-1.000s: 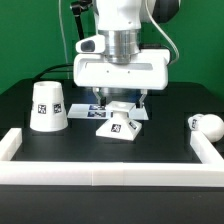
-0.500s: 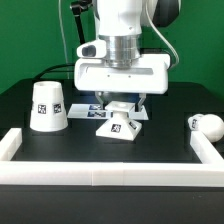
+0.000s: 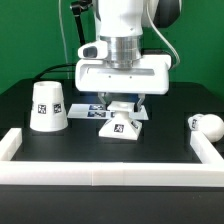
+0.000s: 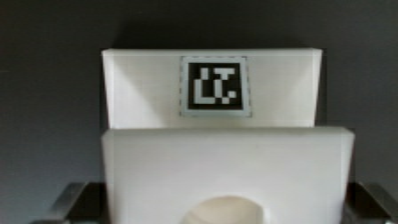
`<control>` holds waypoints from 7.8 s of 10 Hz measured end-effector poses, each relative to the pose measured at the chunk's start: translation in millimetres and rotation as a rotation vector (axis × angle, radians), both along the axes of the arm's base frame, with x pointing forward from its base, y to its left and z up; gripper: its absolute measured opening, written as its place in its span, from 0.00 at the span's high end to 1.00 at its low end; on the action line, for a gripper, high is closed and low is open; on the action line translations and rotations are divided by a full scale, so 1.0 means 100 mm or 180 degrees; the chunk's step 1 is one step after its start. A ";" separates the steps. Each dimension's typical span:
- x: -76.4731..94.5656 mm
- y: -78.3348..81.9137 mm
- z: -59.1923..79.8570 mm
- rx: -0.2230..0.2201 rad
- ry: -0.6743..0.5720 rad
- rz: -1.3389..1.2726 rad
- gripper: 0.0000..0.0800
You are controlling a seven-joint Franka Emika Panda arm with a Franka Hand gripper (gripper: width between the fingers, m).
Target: Assemble lamp
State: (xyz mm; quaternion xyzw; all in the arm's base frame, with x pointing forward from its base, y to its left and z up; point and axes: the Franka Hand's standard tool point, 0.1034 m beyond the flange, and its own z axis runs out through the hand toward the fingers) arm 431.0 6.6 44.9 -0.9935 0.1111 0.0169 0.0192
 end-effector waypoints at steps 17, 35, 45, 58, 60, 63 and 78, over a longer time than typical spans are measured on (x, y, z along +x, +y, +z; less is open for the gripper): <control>1.16 0.54 0.02 0.0094 -0.0420 0.0704 0.33; 1.26 0.93 0.19 0.0097 -0.0629 0.0856 0.13; 0.87 1.51 0.35 0.0156 -0.0624 0.0951 0.13; 0.51 1.79 0.21 0.0239 0.0575 0.1397 0.13; 0.49 1.80 0.21 0.0273 0.1050 0.1411 0.13; 0.48 1.75 0.17 0.0022 0.1896 0.1268 0.13; 0.47 1.84 -0.25 0.0018 0.2465 0.1264 0.13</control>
Offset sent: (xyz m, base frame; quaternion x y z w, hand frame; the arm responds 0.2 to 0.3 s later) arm 0.0327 0.0196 -0.0066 0.0210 0.0066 -0.0684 0.9974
